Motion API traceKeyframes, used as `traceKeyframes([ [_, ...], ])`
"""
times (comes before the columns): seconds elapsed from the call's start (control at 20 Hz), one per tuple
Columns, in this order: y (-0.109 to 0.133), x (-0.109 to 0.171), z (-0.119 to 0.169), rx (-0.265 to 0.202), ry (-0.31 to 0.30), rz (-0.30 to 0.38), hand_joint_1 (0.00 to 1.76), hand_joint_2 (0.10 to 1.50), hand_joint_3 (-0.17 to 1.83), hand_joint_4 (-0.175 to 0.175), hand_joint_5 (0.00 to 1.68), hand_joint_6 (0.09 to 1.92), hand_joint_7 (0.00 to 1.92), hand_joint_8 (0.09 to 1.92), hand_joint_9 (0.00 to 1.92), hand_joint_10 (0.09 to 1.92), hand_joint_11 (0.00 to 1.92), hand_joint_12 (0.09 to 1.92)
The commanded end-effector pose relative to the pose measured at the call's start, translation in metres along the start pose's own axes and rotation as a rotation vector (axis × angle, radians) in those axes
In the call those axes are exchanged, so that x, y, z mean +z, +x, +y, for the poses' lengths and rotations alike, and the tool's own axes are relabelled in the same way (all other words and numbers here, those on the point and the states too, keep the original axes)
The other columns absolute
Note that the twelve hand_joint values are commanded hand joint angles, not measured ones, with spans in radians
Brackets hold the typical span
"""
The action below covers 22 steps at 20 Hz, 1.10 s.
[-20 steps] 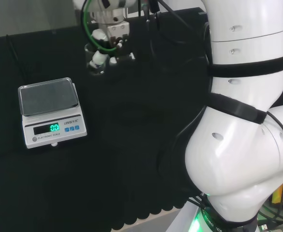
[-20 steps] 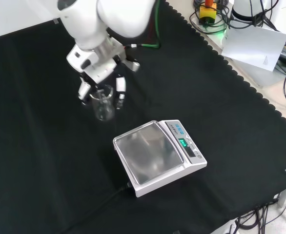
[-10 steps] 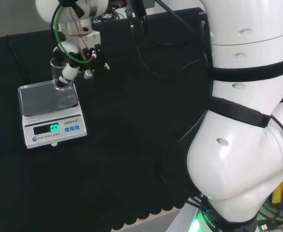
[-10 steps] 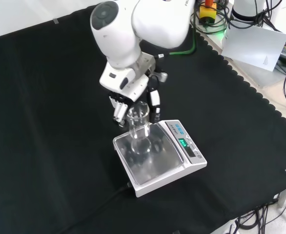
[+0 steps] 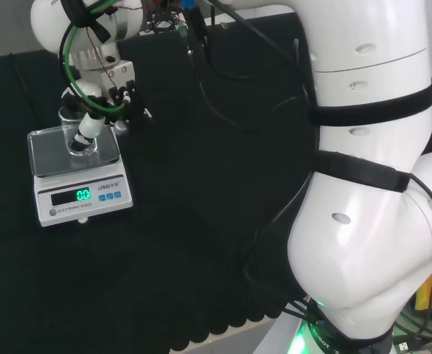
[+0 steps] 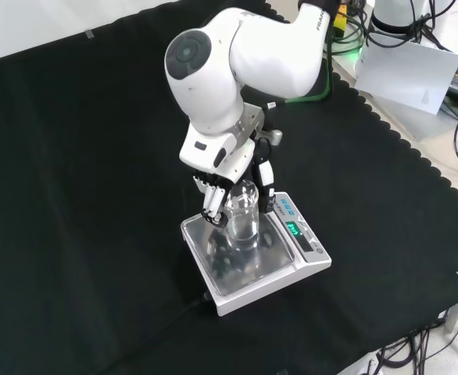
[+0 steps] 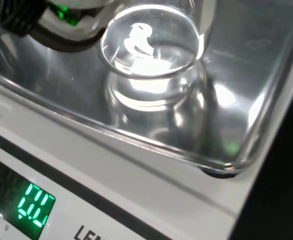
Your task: Put the beaker on the electronic balance.
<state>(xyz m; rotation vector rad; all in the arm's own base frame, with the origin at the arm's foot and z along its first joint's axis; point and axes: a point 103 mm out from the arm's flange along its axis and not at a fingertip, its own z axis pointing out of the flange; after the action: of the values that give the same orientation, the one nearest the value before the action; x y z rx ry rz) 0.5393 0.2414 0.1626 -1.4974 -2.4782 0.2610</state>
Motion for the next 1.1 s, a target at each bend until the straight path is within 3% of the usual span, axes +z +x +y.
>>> traceKeyframes([
  [0.05, 0.003, 0.013, 0.008, -0.002, 0.03, -0.008, 1.12, 0.88, 0.62, -0.175, 0.87, 1.31, 1.07, 1.53, 1.42, 1.07, 1.44, 0.95],
  [0.2, 0.003, 0.016, 0.009, -0.013, 0.07, -0.018, 1.11, 0.89, 0.59, -0.164, 0.87, 1.29, 1.06, 1.52, 1.41, 1.05, 1.47, 0.93],
  [0.35, 0.003, 0.016, 0.008, -0.021, 0.127, -0.049, 1.0, 0.67, 0.74, -0.128, 0.54, 1.22, 0.91, 1.45, 1.27, 0.91, 1.2, 1.02],
  [0.5, 0.001, 0.008, 0.004, -0.025, 0.13, -0.036, 0.75, 0.57, 0.63, -0.068, 0.18, 0.67, 0.57, 1.27, 0.85, 0.83, 0.63, 1.28],
  [0.6, 0.001, -0.003, 0.0, -0.023, 0.121, -0.037, 0.65, 0.58, 0.51, -0.046, 0.11, 0.33, 0.4, 1.15, 0.65, 0.83, 0.41, 1.38],
  [0.7, 0.002, -0.018, -0.005, -0.021, 0.105, -0.052, 0.6, 0.6, 0.42, -0.035, 0.09, 0.14, 0.32, 1.07, 0.55, 0.82, 0.3, 1.43],
  [1.1, 0.004, -0.082, -0.032, -0.008, 0.007, -0.08, 0.57, 0.61, 0.34, -0.025, 0.09, 0.09, 0.21, 0.97, 0.46, 0.8, 0.22, 1.46],
])
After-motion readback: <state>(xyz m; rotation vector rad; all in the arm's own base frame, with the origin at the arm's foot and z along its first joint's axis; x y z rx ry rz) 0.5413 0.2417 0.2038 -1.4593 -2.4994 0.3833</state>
